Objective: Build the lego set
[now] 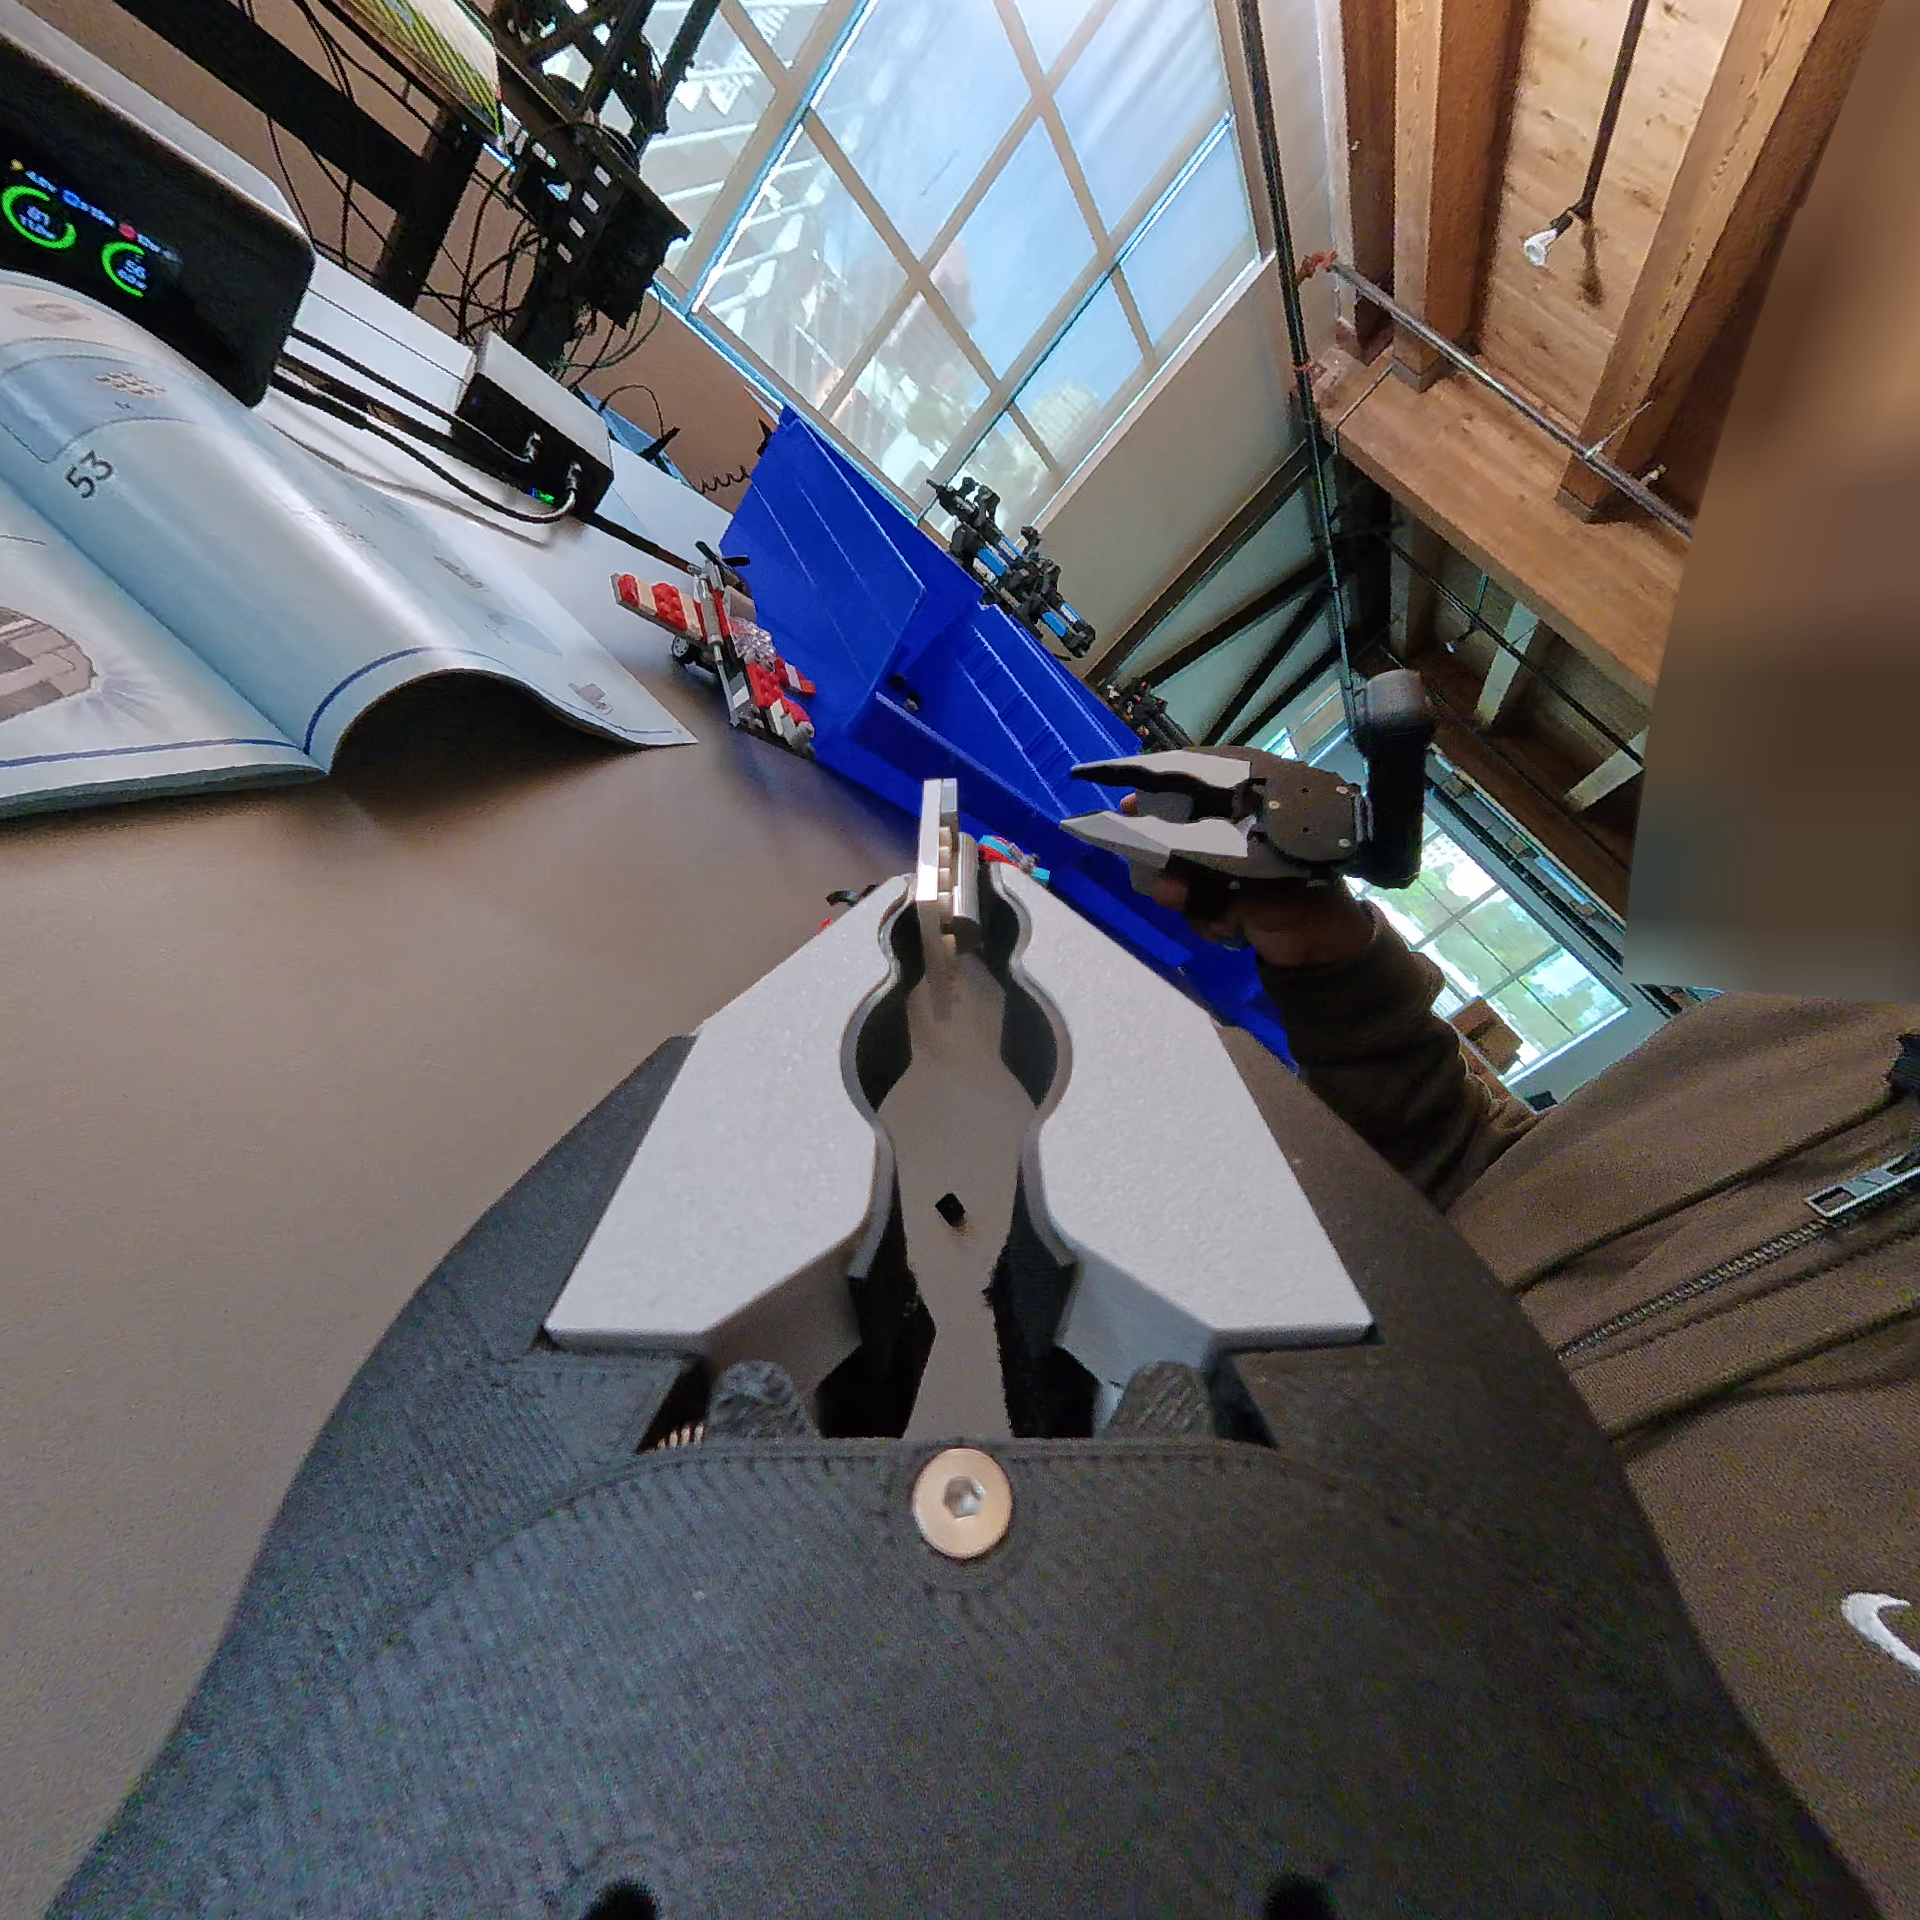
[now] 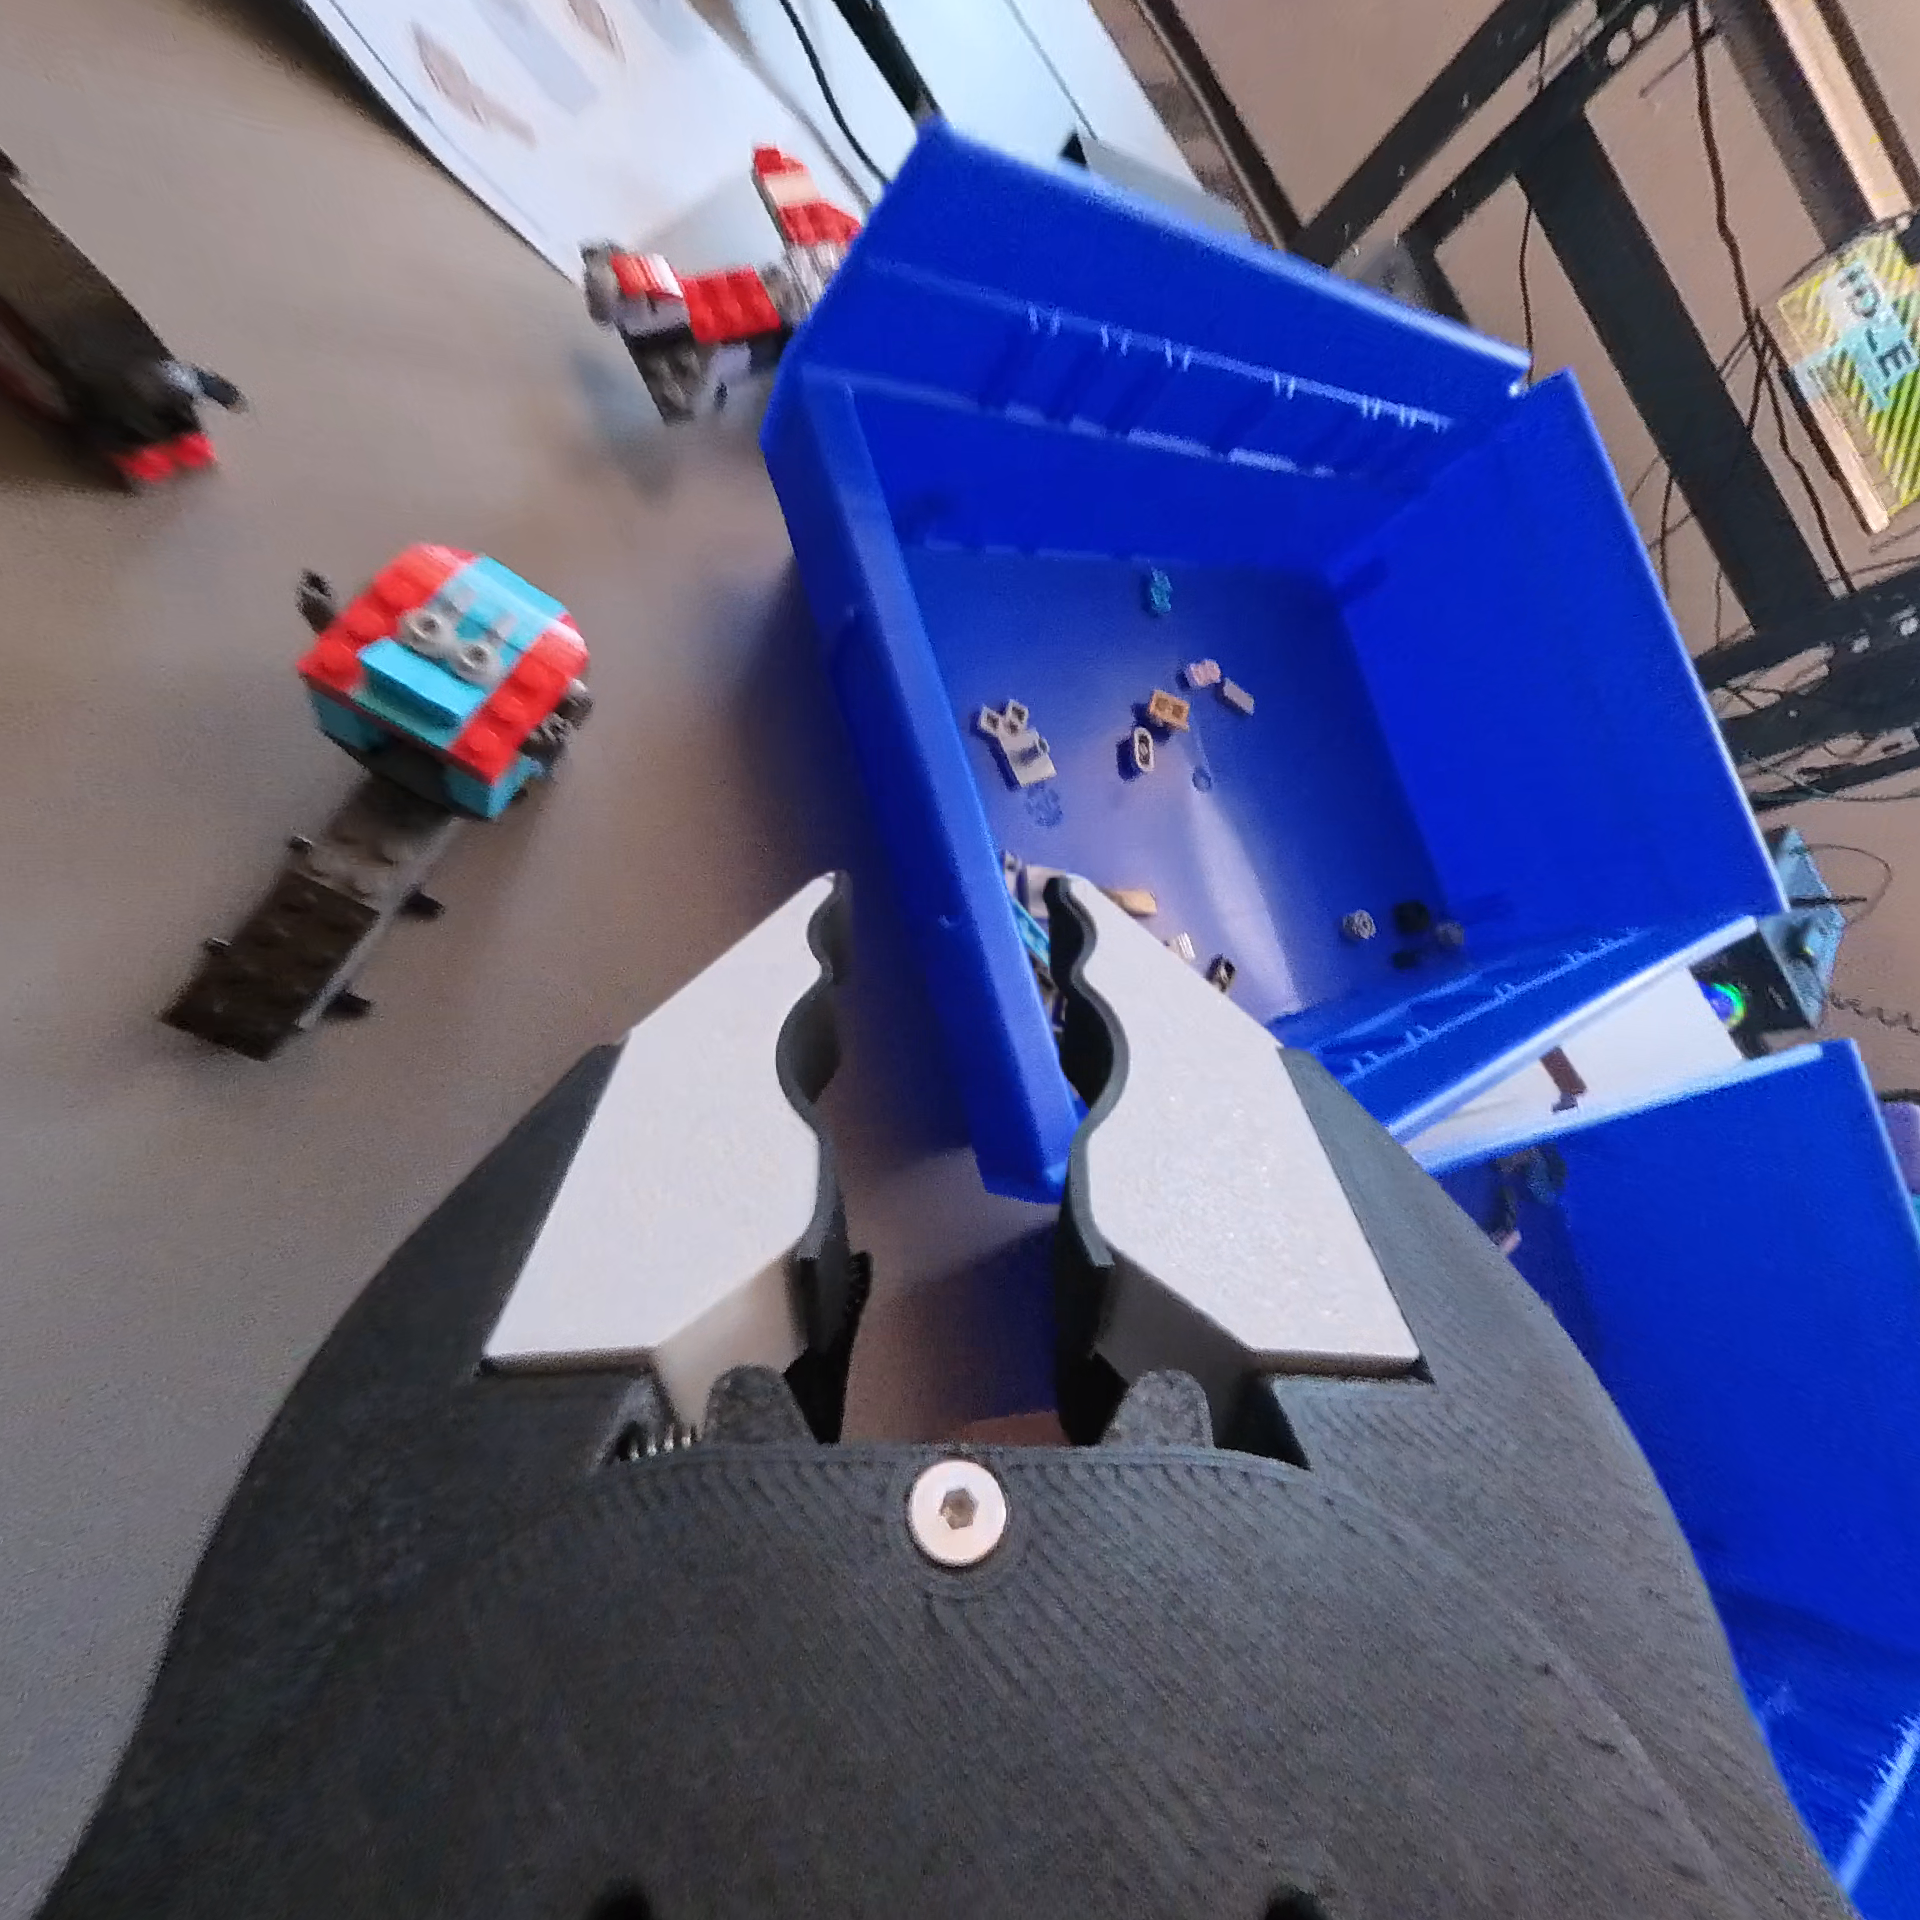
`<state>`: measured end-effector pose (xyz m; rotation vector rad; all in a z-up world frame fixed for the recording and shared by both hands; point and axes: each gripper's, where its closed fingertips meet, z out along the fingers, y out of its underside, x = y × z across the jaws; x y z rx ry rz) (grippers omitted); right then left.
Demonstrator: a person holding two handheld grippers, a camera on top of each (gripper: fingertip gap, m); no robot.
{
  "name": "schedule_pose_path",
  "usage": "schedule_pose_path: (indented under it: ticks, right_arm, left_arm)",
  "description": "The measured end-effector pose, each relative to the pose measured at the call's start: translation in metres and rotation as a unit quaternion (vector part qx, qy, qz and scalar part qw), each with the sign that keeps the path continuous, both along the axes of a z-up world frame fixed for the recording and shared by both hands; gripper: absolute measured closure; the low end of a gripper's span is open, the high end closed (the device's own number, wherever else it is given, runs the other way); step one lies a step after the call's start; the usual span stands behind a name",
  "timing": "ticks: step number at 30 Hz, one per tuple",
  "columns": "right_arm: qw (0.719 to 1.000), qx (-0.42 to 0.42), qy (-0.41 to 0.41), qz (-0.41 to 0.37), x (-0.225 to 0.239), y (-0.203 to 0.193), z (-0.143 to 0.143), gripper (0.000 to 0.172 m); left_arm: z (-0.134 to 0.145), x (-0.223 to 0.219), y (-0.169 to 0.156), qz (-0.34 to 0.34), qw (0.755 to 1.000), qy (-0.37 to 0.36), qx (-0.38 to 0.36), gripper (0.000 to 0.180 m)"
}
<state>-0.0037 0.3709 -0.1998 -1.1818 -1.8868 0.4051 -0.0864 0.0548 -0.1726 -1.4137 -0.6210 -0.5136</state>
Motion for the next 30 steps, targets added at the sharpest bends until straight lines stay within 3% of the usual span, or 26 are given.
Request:
schedule_pose_path:
  ticks: [6,13,23,26,30]
  right_arm:
    - [0.996,0.048,-0.069,-0.022,0.016,0.019,-0.030,0.126]
    - [0.994,0.048,-0.103,-0.007,0.027,0.018,-0.036,0.117]
    - [0.993,-0.019,-0.108,0.040,0.059,-0.015,-0.031,0.118]
    - [0.993,-0.051,-0.081,0.064,0.064,-0.025,-0.024,0.133]
    - [0.987,-0.114,-0.033,0.107,0.078,-0.035,-0.003,0.132]
  left_arm:
    - [0.000,-0.001,0.002,-0.002,1.000,0.003,0.001,0.170]
    - [0.002,0.002,0.001,-0.007,1.000,0.007,0.007,0.171]
    - [0.002,0.003,0.004,-0.014,1.000,0.009,0.005,0.171]
    - [0.001,0.002,0.007,-0.017,1.000,0.010,0.000,0.171]
    - [-0.002,0.000,0.012,-0.026,1.000,0.008,-0.009,0.170]
